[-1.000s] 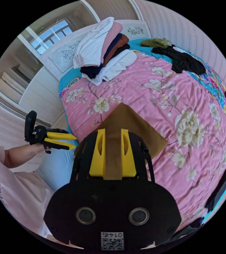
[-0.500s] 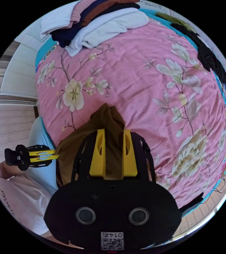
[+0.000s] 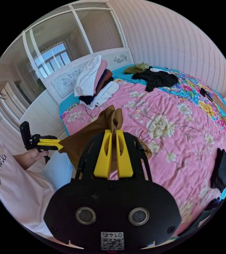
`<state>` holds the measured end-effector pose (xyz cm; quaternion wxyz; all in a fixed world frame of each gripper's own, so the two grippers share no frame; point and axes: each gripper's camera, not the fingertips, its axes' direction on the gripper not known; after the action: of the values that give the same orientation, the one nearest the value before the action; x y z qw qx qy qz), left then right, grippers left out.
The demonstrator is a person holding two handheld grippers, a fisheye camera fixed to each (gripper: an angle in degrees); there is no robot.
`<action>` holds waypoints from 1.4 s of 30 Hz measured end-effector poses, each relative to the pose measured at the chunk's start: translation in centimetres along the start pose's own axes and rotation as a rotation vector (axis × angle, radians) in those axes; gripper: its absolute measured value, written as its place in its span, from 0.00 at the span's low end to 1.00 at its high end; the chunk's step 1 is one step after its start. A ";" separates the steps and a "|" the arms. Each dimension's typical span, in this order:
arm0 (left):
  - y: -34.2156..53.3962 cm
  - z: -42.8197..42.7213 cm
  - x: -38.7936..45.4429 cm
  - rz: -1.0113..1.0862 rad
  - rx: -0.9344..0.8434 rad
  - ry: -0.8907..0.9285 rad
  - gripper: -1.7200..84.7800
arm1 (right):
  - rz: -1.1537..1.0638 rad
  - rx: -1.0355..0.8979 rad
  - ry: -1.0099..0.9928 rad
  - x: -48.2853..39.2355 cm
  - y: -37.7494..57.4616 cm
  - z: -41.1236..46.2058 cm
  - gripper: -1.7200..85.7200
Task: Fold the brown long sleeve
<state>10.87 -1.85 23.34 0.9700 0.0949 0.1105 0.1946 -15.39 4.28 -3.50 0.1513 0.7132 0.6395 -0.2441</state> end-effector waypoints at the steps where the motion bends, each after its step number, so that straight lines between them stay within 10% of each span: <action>1: -0.5 -0.4 0.1 0.006 0.008 -0.006 0.01 | 0.010 0.035 0.003 0.0 0.8 -1.9 0.04; 9: -8.5 -1.0 4.5 0.171 0.050 -0.041 0.01 | 0.102 0.153 0.061 2.1 5.4 -10.1 0.04; 17: -22.6 10.8 12.6 0.282 0.040 0.311 0.01 | 0.258 0.114 0.293 10.7 6.2 -23.4 0.04; 26: -37.8 34.3 15.1 -0.101 -0.222 0.392 0.07 | 0.735 -0.243 0.612 31.1 2.2 -30.1 0.14; 35: -25.3 21.9 7.5 0.263 -0.125 0.248 0.06 | 0.444 -0.123 0.449 16.9 5.2 -23.3 0.14; 42: -9.2 2.0 -4.9 0.094 -0.011 -0.102 0.06 | 0.198 -0.170 0.090 -1.4 3.1 -10.1 0.12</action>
<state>10.20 -12.42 24.03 0.9647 0.1045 0.0555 0.2354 -10.88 8.01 5.37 0.2058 0.7674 0.5907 -0.1406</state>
